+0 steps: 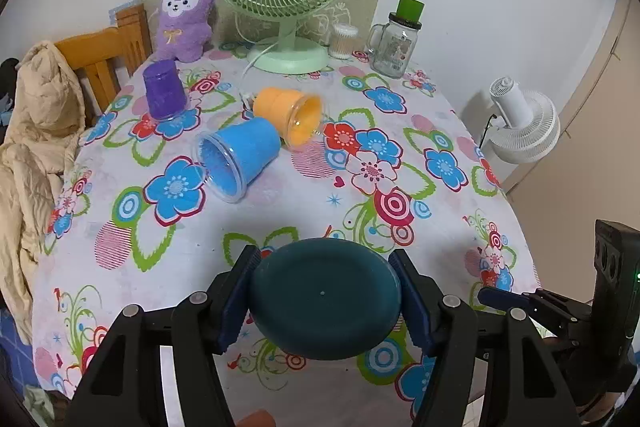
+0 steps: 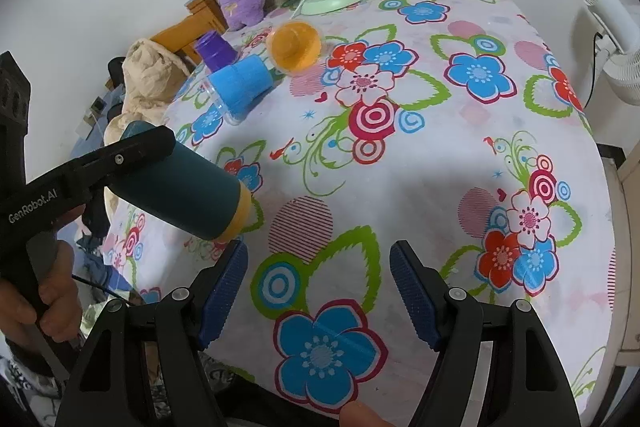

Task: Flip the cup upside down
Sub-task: 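Lower the teal cup rim-down onto the tablecloth with the right gripper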

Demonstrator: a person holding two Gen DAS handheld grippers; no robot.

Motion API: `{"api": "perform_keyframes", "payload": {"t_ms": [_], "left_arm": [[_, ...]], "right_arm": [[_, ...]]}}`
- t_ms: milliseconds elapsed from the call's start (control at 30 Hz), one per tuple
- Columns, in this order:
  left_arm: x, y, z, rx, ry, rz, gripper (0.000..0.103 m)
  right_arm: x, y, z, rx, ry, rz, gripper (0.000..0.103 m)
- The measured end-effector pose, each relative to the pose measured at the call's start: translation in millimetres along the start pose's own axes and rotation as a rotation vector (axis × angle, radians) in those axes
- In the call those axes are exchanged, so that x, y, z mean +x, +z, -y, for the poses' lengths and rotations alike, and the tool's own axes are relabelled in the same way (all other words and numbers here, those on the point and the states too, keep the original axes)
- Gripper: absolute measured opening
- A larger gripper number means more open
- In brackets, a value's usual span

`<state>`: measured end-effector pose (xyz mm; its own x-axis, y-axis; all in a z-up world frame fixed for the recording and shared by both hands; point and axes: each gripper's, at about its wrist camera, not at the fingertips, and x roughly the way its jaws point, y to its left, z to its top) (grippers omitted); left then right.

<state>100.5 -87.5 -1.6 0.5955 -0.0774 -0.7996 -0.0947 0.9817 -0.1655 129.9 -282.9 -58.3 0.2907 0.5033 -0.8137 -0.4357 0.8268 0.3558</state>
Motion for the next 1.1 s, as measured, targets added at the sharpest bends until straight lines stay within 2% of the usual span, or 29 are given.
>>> {"api": "perform_keyframes", "payload": {"t_ms": [733, 833, 1100], "left_arm": [[-3.0, -4.1, 6.6, 0.011, -0.007, -0.012, 0.068], [-6.6, -3.2, 7.7, 0.013, -0.012, 0.0, 0.078], [-9.6, -5.3, 7.8, 0.014, -0.017, 0.006, 0.084]], "right_arm": [[1.2, -3.5, 0.2, 0.0, 0.0, -0.011, 0.076], [1.6, -3.9, -0.4, 0.0, -0.001, -0.012, 0.076], [3.7, -4.0, -1.8, -0.002, -0.003, -0.016, 0.076]]}}
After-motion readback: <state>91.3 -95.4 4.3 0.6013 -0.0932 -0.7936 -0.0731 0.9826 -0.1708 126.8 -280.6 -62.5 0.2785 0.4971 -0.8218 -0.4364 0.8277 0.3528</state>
